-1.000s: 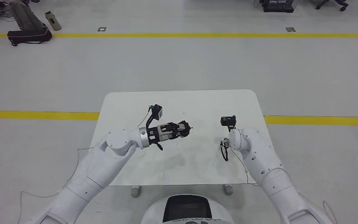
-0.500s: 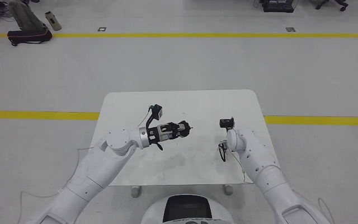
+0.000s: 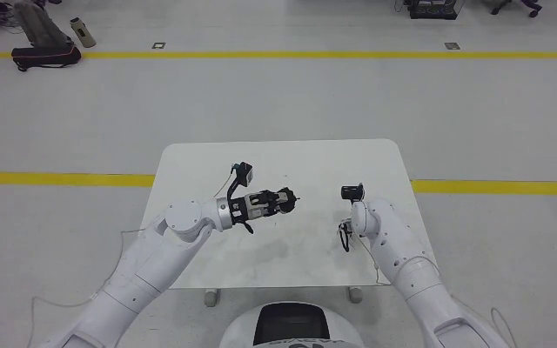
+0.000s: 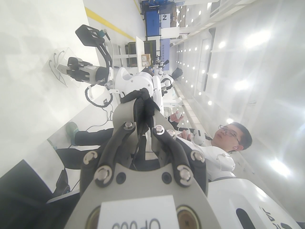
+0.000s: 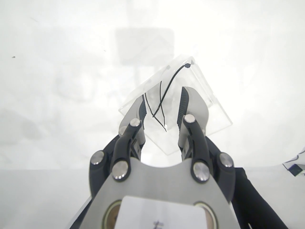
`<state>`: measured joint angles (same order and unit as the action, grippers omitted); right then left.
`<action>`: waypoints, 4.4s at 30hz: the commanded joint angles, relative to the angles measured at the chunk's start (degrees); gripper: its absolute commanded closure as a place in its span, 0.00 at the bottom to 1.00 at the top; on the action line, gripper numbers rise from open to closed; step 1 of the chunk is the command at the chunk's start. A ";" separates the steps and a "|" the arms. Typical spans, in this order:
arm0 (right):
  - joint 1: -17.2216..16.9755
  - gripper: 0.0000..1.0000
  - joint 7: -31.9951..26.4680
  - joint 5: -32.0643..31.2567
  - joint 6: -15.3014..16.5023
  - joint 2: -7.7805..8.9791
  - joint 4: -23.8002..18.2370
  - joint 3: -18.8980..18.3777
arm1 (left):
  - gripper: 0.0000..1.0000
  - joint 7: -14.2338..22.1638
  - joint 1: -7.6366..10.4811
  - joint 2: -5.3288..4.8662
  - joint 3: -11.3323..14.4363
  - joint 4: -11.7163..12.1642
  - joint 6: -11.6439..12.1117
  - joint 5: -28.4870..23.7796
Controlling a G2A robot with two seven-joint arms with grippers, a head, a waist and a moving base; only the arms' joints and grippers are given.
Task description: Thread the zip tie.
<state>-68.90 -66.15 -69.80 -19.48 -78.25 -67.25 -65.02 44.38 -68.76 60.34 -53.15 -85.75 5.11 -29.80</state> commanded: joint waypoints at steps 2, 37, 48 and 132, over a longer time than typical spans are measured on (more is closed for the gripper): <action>-0.17 0.68 -0.16 -0.37 0.00 -0.20 -0.07 -0.43 | 1.00 0.00 0.00 0.00 0.00 0.00 0.00 0.00; 0.20 0.77 0.63 1.06 0.00 -0.71 2.72 -2.50 | 1.00 0.00 0.00 0.00 0.00 0.00 0.00 0.00; 1.51 0.85 1.08 0.80 0.00 -1.12 5.48 -2.03 | 1.00 0.00 0.00 0.00 0.00 0.00 0.00 0.00; 2.23 0.85 1.29 -2.82 0.34 -1.26 5.37 -2.96 | 1.00 0.00 0.00 0.00 0.00 0.00 0.00 0.00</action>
<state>-66.70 -64.90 -72.45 -19.09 -79.51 -61.94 -68.04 44.38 -68.76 60.34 -53.15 -85.75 5.11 -29.80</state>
